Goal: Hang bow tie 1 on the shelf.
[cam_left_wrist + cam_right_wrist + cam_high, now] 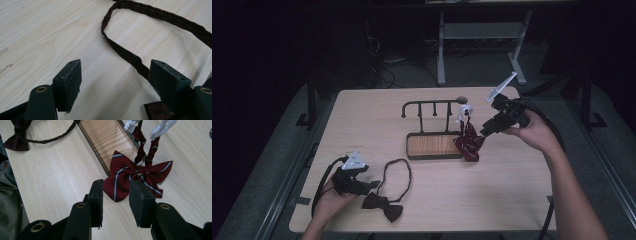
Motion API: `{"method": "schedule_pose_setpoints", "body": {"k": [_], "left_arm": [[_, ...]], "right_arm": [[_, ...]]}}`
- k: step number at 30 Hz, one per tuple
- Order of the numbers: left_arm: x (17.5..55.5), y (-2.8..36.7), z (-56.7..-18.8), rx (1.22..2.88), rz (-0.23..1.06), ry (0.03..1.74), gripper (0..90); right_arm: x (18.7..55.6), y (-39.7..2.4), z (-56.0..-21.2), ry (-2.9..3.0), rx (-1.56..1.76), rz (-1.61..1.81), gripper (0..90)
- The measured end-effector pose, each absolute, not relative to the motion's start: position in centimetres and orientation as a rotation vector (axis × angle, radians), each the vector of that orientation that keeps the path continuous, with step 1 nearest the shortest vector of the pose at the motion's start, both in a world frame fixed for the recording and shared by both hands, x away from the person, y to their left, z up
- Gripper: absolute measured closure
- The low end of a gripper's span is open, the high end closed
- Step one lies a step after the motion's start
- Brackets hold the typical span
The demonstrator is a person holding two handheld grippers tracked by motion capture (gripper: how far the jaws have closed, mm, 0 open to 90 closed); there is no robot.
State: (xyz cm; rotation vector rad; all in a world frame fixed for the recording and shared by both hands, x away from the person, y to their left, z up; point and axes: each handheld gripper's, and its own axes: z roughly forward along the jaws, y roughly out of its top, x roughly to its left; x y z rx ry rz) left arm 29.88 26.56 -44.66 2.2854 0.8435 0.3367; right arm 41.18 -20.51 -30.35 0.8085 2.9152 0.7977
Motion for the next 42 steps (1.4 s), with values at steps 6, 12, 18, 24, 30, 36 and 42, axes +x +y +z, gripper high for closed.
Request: {"method": "schedule_pose_setpoints", "body": {"k": [6,12,18,24,30,36,42], "left_arm": [[29.9,26.6,-44.6,2.286,0.339,0.841,27.0],[29.9,26.6,-44.6,2.286,0.338,0.839,27.0],[29.9,26.6,-44.6,2.29,0.346,0.834,27.1],[30.0,26.5,-44.5,2.292,0.346,0.831,27.2],[30.1,26.3,-44.4,2.299,0.352,0.831,27.4],[30.3,26.2,-44.2,2.302,0.361,0.831,27.5],[30.7,25.7,-43.7,2.308,0.363,0.816,27.8]], "right_arm": [[40.5,-20.6,-31.1,2.915,0.811,0.813,61.5],[40.0,-20.7,-32.0,2.921,0.816,0.827,59.9],[39.3,-20.8,-32.8,2.928,0.81,0.844,57.9],[38.5,-21.0,-33.8,2.932,0.818,0.857,55.9],[37.6,-21.2,-34.7,2.927,0.824,0.871,53.3],[36.8,-21.2,-35.3,2.925,0.821,0.881,51.6],[36.0,-21.0,-36.0,2.918,0.814,0.894,49.2]]}}
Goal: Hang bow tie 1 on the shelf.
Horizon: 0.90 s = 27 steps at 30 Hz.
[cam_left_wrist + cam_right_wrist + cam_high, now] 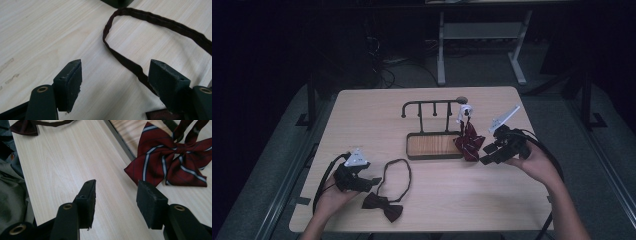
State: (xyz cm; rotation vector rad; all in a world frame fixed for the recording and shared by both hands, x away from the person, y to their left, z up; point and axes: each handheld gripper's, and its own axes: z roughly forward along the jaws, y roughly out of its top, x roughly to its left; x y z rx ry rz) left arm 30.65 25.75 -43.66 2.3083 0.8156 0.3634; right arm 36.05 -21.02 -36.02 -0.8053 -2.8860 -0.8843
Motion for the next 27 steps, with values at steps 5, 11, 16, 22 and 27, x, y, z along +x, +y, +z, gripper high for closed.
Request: {"method": "schedule_pose_setpoints", "body": {"k": [5,11,16,22,27], "left_arm": [[31.1,25.4,-43.5,2.327,0.371,0.801,27.8],[31.6,24.8,-43.1,2.357,0.375,0.785,27.8],[32.2,24.3,-42.5,2.378,0.367,0.766,31.9],[32.8,23.6,-42.3,2.405,0.347,0.752,33.6],[33.1,23.1,-42.1,2.43,0.332,0.741,36.1]], "right_arm": [[35.6,-20.8,-36.7,-2.886,-0.797,-0.876,47.8],[35.0,-20.5,-37.3,-2.898,-0.791,-0.869,45.5],[34.5,-20.3,-37.6,-2.901,-0.786,-0.876,44.3],[34.0,-20.4,-38.3,-2.887,-0.8,-0.892,43.2],[33.8,-20.5,-38.8,-2.884,-0.795,-0.899,42.8]]}}
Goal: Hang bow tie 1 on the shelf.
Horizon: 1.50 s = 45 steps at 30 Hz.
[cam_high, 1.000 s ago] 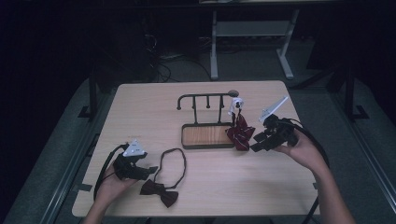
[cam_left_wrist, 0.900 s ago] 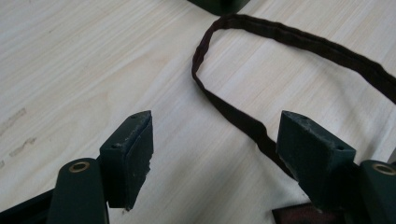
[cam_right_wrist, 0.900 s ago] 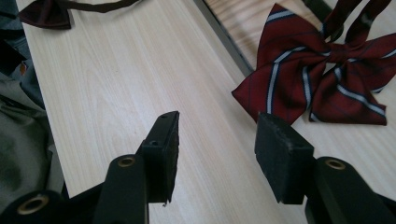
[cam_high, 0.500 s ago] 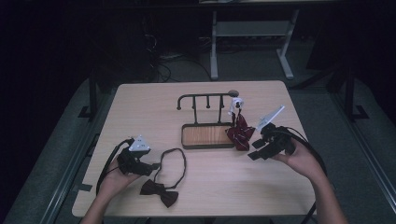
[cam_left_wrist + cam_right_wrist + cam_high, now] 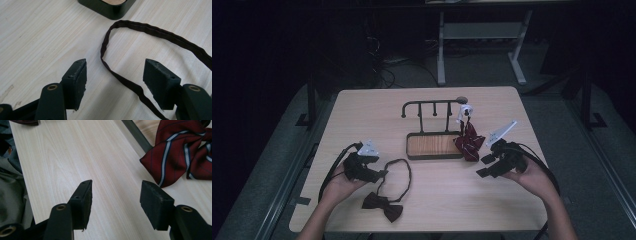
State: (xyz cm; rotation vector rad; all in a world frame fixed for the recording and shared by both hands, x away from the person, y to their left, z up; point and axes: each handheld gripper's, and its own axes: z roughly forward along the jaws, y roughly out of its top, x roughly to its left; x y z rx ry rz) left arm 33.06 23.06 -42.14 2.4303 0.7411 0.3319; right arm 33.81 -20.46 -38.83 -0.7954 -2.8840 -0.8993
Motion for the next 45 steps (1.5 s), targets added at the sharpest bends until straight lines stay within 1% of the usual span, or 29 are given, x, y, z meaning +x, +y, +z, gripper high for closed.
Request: {"method": "schedule_pose_setpoints", "body": {"k": [3,6,8,11,13,15,16,24,27,34,41,45], "left_arm": [[33.5,22.5,-42.1,2.454,0.345,0.723,37.7],[33.8,22.2,-42.1,2.475,0.326,0.727,40.0],[34.1,21.9,-42.1,2.483,0.309,0.719,42.3],[34.9,21.4,-42.1,2.524,0.276,0.709,48.6],[35.3,21.1,-42.1,2.546,0.27,0.712,50.4],[35.5,21.0,-42.1,2.555,0.265,0.703,54.1],[35.8,20.8,-42.1,2.575,0.286,0.706,54.6],[36.8,20.3,-42.4,2.627,0.293,0.701,64.5],[37.3,20.0,-42.6,2.644,0.276,0.712,66.0],[37.7,19.8,-43.5,2.684,0.24,0.712,73.2],[37.7,19.6,-43.6,2.711,0.234,0.695,86.1],[37.7,19.5,-43.7,2.719,0.239,0.691,87.9]], "right_arm": [[33.5,-20.5,-39.3,-2.882,-0.794,-0.897,42.7],[33.4,-20.5,-39.6,-2.886,-0.794,-0.893,42.4],[33.2,-20.5,-40.1,-2.884,-0.798,-0.896,42.1],[33.1,-20.4,-40.6,-2.889,-0.796,-0.895,41.3],[33.0,-20.4,-40.8,-2.895,-0.808,-0.877,40.3],[33.0,-20.4,-40.9,-2.889,-0.817,-0.876,40.2],[32.9,-20.5,-40.9,-2.888,-0.818,-0.885,40.2],[32.6,-20.6,-40.9,-2.888,-0.817,-0.899,39.5],[32.5,-20.6,-40.8,-2.888,-0.818,-0.903,39.5],[32.6,-20.6,-40.9,-2.89,-0.811,-0.907,39.4],[32.6,-20.7,-40.8,-2.884,-0.812,-0.922,38.7],[32.6,-20.8,-40.8,-2.884,-0.81,-0.93,38.7]]}}
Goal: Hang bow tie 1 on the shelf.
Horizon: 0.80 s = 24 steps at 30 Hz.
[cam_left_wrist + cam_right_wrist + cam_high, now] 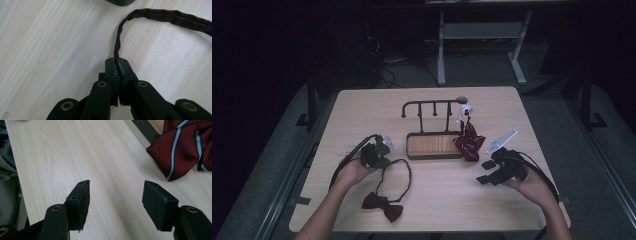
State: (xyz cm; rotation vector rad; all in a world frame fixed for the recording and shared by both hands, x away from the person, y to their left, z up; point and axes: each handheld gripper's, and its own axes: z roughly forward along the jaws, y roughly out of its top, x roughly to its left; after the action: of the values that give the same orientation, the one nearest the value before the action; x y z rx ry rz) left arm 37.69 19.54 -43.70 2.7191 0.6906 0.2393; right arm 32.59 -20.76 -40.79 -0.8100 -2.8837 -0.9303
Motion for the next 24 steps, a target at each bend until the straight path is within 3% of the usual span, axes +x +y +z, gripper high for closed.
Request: {"method": "schedule_pose_setpoints", "body": {"k": [8,13,24], "left_arm": [[37.9,19.5,-43.9,2.722,0.223,0.701,85.7],[37.8,19.4,-43.9,2.728,0.221,0.693,89.6],[36.7,20.0,-41.5,2.671,0.222,0.667,89.9]], "right_arm": [[32.6,-20.9,-40.7,-2.882,-0.809,-0.94,38.7],[32.4,-20.8,-40.6,-2.876,-0.804,-0.952,38.7],[32.4,-21.0,-40.6,-2.879,-0.806,-0.954,38.3]]}}
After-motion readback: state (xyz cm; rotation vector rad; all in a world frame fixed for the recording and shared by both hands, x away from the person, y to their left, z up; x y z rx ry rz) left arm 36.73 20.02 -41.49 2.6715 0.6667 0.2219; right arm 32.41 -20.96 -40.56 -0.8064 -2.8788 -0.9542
